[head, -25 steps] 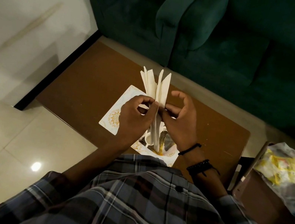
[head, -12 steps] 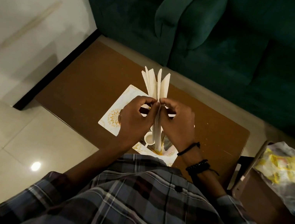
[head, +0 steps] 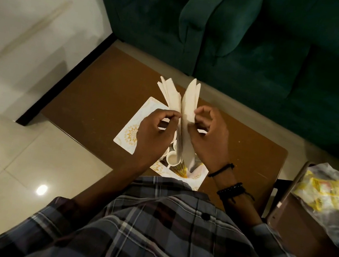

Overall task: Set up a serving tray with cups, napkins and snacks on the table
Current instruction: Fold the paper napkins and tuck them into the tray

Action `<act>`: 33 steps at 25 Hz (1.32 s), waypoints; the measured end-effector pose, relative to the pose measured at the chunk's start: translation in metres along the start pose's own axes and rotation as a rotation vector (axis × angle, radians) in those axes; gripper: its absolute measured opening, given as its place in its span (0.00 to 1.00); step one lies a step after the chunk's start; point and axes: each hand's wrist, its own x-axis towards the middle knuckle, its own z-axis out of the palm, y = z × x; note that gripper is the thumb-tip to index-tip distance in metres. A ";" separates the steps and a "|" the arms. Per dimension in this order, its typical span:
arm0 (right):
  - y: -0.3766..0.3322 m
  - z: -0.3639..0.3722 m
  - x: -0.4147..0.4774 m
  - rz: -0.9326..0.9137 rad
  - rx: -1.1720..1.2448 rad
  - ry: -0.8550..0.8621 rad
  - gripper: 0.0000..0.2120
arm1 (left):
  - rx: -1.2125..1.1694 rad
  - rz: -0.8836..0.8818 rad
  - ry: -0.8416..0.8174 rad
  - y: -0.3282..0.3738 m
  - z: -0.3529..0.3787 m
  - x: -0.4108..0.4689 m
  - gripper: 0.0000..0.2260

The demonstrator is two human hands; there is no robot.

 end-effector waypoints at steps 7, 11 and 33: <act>-0.004 0.001 0.000 -0.153 -0.290 0.048 0.11 | 0.028 0.030 -0.019 -0.002 -0.001 0.000 0.07; -0.001 0.006 -0.002 -0.126 -0.151 -0.087 0.13 | -0.090 -0.013 -0.044 0.001 -0.003 0.000 0.14; 0.008 -0.004 0.001 0.026 -0.130 0.195 0.09 | -0.170 -0.158 -0.003 -0.001 -0.013 0.005 0.16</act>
